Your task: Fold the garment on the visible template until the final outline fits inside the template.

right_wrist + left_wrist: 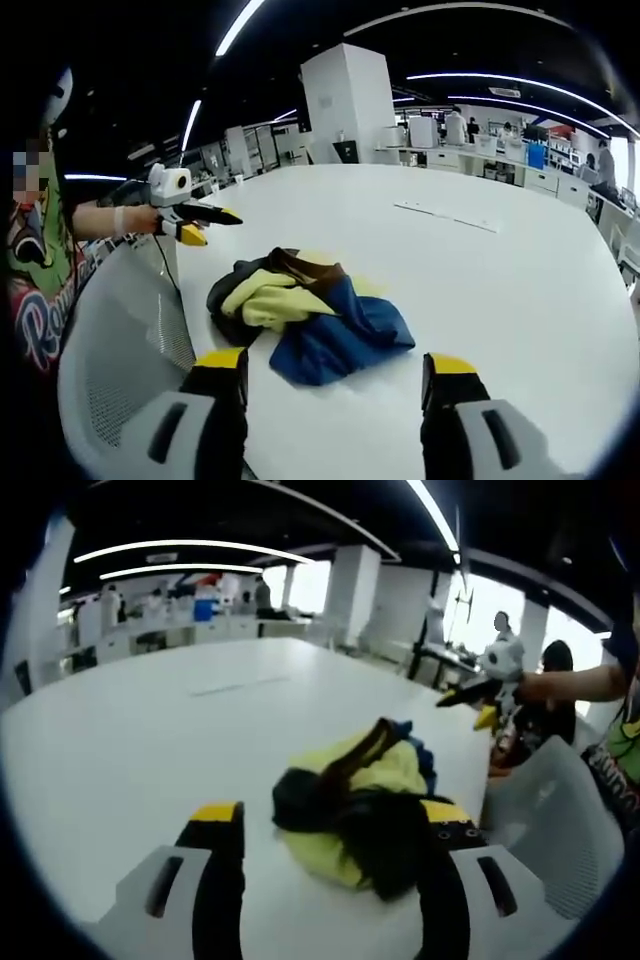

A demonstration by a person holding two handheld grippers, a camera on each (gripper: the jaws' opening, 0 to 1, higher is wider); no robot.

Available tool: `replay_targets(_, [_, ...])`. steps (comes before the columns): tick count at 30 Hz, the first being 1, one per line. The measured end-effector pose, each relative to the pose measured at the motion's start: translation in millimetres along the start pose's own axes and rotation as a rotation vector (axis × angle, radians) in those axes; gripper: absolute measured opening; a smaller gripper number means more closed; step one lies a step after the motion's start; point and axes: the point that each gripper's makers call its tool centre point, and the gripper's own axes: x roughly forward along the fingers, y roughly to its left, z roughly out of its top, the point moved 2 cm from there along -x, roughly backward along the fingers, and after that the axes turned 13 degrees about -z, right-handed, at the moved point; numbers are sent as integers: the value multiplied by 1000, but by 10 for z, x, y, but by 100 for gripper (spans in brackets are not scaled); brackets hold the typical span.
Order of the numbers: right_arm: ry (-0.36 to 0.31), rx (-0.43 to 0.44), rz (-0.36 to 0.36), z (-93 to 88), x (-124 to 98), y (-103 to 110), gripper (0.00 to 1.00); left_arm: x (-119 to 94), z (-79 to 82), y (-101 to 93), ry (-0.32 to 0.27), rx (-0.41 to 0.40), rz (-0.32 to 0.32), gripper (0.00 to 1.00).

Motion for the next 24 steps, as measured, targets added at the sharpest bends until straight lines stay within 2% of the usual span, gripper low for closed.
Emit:
replay_targets(16, [15, -11, -11, -23, -27, -72, 66, -18, -57, 21, 12, -14, 7, 63])
replay_targets(24, [15, -41, -7, 51, 79, -77, 60, -21, -55, 48, -2, -3, 17, 57])
